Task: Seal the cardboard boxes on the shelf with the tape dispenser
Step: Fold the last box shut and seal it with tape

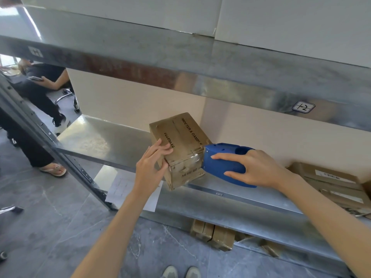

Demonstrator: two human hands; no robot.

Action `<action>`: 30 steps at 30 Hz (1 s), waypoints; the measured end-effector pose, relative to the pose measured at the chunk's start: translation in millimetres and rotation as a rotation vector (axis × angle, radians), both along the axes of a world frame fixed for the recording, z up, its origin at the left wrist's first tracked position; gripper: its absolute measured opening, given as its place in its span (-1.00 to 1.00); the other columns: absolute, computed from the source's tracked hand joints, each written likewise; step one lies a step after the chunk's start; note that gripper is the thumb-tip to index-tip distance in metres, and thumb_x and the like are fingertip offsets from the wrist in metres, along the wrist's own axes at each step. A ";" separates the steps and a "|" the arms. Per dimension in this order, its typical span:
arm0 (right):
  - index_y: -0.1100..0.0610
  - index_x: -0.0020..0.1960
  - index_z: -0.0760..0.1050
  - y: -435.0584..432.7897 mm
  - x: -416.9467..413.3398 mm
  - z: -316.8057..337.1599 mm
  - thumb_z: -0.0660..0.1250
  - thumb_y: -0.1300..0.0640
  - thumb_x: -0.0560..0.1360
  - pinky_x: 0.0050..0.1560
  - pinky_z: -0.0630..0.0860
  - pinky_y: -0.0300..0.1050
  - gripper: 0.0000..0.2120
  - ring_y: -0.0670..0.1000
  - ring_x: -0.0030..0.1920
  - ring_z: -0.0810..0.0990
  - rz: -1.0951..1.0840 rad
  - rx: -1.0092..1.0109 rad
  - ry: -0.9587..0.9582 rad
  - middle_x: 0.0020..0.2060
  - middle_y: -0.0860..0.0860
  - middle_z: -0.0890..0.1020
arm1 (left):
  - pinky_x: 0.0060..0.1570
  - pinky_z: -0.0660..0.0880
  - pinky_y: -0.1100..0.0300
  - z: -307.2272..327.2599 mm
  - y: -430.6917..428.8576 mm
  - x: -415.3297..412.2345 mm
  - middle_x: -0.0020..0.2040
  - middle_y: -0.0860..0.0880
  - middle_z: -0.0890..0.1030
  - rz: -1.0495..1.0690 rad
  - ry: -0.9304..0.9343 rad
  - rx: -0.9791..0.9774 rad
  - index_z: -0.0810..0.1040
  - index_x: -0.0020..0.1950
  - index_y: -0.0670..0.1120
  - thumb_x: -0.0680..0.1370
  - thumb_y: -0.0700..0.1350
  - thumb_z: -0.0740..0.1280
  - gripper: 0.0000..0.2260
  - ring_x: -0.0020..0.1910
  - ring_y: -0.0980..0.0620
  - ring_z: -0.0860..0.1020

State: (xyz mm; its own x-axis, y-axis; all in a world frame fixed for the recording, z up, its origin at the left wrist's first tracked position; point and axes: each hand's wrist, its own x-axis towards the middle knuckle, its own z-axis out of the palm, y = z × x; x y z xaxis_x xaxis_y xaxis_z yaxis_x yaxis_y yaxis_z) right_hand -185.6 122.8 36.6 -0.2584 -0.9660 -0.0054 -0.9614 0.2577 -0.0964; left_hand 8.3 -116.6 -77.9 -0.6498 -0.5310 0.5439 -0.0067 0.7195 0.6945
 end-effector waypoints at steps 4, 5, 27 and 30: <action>-0.44 0.45 0.17 -0.1 -2.7 -2.0 0.28 -0.16 0.56 -0.37 0.39 -0.23 -0.47 -0.09 -0.53 0.32 0.000 0.018 0.007 -0.57 -0.12 0.30 | 0.38 0.44 -0.09 -3.9 5.3 -3.5 0.24 0.11 0.59 0.029 0.041 0.032 0.65 0.11 -0.13 0.47 -0.45 0.38 -0.69 0.45 0.07 0.41; -0.44 0.45 0.17 0.0 -3.2 -2.1 0.28 -0.16 0.56 -0.37 0.42 -0.21 -0.47 -0.09 -0.53 0.31 -0.004 0.019 0.008 -0.57 -0.12 0.31 | 0.38 0.43 0.00 -4.6 6.5 -3.7 0.24 0.10 0.59 0.037 0.045 0.025 0.65 0.10 -0.13 0.47 -0.45 0.38 -0.69 0.46 0.08 0.40; -0.52 0.39 0.12 -17.3 6.8 10.6 0.32 -0.29 0.49 -0.27 0.26 -0.34 -0.43 -0.13 -0.42 0.33 0.083 0.057 -0.077 -0.50 -0.11 0.33 | 0.38 0.39 -0.10 24.5 -24.6 16.9 0.38 0.07 0.46 -0.012 -0.333 -0.185 0.48 0.37 0.01 0.37 -0.02 0.58 -0.39 0.45 0.06 0.33; -0.45 0.44 0.15 -28.1 17.1 7.6 0.31 -0.20 0.54 -0.28 0.23 -0.35 -0.45 -0.15 -0.41 0.34 0.138 0.064 -0.101 -0.48 -0.12 0.38 | 0.37 0.42 -0.01 24.8 -35.5 21.9 0.42 0.15 0.38 -0.100 -0.323 -0.095 0.46 0.40 0.05 0.39 -0.05 0.58 -0.39 0.47 0.18 0.29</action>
